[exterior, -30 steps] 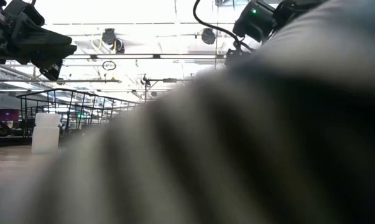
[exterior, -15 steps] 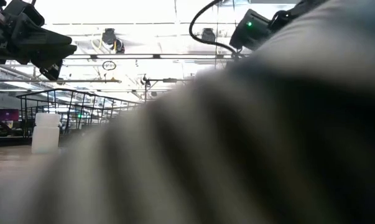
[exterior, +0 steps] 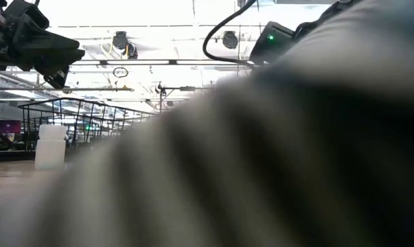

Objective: Pick & Place Medicine items
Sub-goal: Put the top white pill bottle into the right black basket

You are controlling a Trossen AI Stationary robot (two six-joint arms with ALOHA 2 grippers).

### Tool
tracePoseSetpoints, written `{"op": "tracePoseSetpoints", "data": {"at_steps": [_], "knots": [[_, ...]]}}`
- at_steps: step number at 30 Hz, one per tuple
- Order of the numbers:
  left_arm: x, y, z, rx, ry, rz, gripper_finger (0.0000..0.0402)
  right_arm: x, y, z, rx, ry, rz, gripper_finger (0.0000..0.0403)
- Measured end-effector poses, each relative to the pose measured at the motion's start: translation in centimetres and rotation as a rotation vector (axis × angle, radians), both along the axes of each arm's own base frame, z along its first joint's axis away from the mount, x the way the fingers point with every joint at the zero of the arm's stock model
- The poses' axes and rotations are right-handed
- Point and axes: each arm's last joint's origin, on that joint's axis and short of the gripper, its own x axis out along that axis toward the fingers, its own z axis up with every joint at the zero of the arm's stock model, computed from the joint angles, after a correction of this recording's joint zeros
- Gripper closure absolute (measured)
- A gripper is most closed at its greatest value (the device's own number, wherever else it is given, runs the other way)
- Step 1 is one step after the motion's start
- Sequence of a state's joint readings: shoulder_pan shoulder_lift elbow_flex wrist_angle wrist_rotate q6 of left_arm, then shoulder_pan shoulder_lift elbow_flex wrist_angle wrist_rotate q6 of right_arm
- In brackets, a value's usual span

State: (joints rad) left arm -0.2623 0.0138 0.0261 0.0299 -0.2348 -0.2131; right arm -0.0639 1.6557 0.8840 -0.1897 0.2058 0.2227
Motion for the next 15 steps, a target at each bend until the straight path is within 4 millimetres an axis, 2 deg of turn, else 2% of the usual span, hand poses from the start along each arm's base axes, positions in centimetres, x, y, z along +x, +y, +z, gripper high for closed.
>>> {"op": "tracePoseSetpoints", "data": {"at_steps": [6, 15], "knots": [[0.0, 0.0, 0.0, 0.0, 0.0, 0.0, 0.0293, -0.12, 0.01, 0.23, 0.001, -0.003, 0.002, 0.0223], [0.0, 0.0, 0.0, 0.0, 0.0, 0.0, 0.0293, -0.09, 0.01, 0.3, -0.005, -0.007, 0.01, 0.022]]}}
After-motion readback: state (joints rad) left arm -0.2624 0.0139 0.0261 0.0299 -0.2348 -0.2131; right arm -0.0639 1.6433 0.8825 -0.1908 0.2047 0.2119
